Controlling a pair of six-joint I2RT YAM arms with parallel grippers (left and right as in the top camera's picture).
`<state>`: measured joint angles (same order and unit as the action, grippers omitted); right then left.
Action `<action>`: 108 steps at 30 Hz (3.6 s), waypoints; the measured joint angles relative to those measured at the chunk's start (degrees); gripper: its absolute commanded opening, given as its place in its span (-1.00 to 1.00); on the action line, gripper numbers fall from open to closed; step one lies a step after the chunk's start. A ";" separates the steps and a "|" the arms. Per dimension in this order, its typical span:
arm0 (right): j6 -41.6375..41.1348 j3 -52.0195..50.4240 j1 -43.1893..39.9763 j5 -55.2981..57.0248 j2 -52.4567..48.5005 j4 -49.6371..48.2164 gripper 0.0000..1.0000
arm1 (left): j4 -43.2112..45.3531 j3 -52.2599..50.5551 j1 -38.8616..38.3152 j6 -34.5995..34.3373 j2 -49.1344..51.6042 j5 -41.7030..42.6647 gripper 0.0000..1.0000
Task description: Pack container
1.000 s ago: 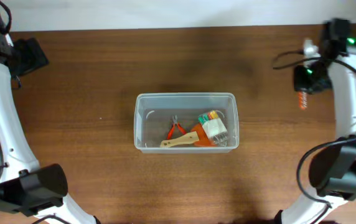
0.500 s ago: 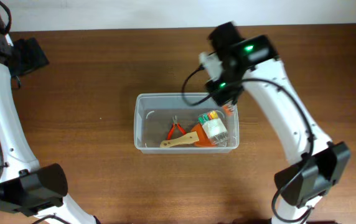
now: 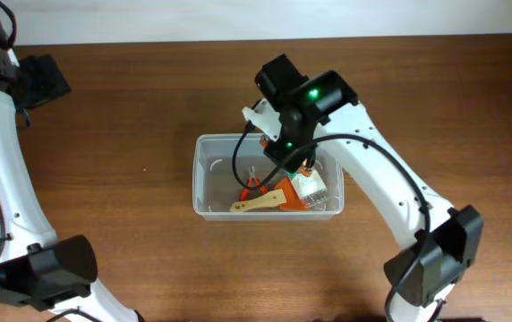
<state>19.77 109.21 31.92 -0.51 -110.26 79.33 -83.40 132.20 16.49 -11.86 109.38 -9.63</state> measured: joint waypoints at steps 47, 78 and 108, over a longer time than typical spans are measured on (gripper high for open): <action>-20.13 37.31 -31.58 4.20 0.57 10.97 0.97 | 0.00 0.00 0.00 0.00 0.00 -0.02 0.99; -20.33 37.22 -33.03 4.35 26.75 10.95 0.97 | 0.00 0.00 0.00 0.00 0.00 -0.02 0.98; -22.75 -78.25 -33.03 2.80 100.69 -69.85 0.97 | 0.00 0.00 0.00 0.00 0.00 0.00 0.99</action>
<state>-2.98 30.96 -1.10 2.28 -9.56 9.47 -83.40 132.20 16.49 -11.86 109.38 -9.63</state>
